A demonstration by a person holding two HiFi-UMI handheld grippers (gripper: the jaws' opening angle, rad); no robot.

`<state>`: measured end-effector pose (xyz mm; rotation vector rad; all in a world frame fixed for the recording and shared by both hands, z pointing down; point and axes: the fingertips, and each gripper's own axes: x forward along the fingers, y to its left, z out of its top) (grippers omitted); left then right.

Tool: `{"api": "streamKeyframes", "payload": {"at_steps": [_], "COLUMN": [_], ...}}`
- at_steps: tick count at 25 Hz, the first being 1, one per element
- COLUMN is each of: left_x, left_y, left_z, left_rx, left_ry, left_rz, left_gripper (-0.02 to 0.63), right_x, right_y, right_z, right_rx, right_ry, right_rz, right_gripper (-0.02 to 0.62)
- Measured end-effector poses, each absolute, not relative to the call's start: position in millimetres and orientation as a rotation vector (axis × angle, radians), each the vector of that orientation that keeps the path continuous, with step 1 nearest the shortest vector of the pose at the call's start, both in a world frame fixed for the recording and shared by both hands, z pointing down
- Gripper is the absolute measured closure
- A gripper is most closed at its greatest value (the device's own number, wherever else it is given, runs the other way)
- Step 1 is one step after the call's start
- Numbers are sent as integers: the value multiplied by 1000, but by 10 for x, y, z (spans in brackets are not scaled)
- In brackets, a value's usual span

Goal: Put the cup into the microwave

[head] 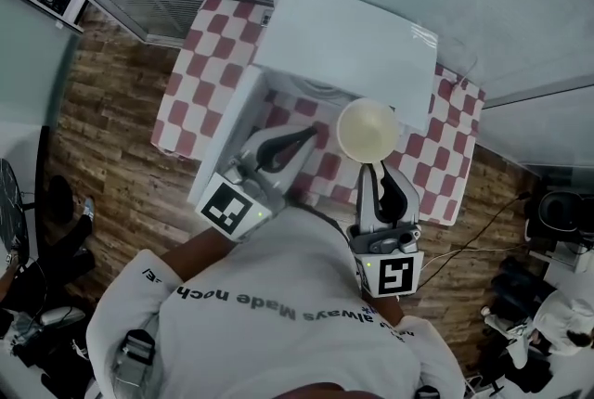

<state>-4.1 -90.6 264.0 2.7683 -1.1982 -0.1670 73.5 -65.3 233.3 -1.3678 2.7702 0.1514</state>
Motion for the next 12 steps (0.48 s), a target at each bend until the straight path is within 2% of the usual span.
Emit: {"api": "streamKeyframes", "payload": {"at_steps": [12], "left_x": [141], "left_y": [-877], "left_z": [3006], "left_rx": [2730], "left_ry": [-1199], "left_rz": [-104], "left_gripper": [601], "right_x": [1001], "right_y": [-490], "right_z": [2805], "right_rx": [-1349], "right_ry": [2865], "right_rz": [103], "right_gripper": [558]}}
